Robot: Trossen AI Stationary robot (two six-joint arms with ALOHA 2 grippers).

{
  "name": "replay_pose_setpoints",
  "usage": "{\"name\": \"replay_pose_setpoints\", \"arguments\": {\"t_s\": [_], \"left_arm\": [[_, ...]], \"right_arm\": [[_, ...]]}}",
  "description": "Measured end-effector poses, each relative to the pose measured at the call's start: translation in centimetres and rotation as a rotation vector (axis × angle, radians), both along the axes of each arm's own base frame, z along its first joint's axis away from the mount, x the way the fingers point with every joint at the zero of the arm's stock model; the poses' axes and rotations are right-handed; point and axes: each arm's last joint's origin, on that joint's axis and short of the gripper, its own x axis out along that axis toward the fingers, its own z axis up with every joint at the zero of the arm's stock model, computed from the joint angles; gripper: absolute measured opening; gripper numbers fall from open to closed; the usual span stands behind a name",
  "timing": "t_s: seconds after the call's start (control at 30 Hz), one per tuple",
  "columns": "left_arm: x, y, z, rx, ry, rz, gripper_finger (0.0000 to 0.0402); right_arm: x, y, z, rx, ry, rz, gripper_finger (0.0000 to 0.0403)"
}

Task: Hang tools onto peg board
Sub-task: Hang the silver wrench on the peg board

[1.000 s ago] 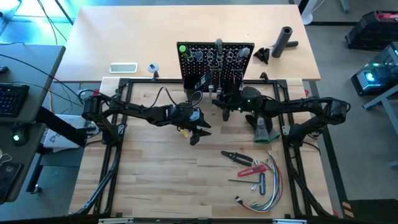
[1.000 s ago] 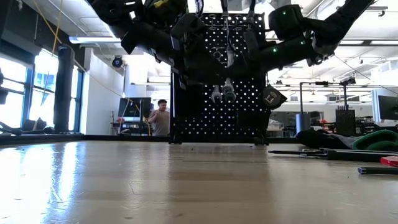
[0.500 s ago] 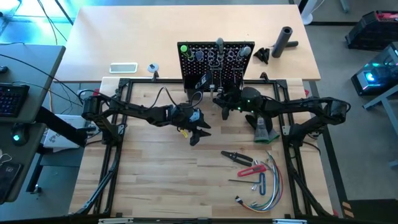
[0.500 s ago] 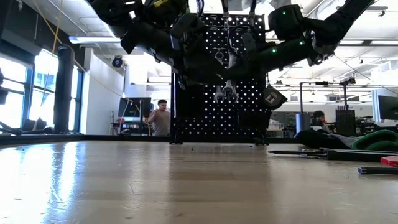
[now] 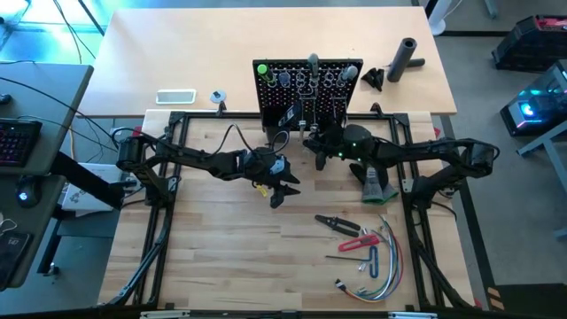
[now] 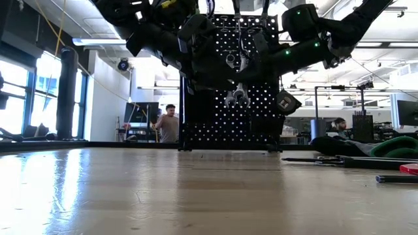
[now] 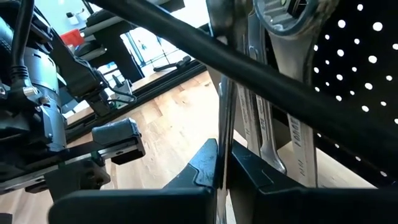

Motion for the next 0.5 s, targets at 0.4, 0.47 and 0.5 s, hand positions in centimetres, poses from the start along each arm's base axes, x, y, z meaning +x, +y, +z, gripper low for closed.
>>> {"name": "replay_pose_setpoints", "arguments": {"t_s": [0.4,0.47,0.5], "left_arm": [[-0.03,-0.42,-0.11,0.001,0.014,-0.013,0.0176],[-0.06,-0.46,-0.15,0.0,0.02,-0.013,0.0176],[-0.07,-0.46,-0.17,-0.001,0.022,-0.014,0.0176]], "right_arm": [[-0.03,-0.06,-0.05,0.021,0.002,-0.032,0.0019],[-0.01,-0.01,-0.03,0.02,-0.002,-0.027,0.0024],[0.0,0.02,-0.02,0.019,-0.002,-0.026,0.0026]]}}
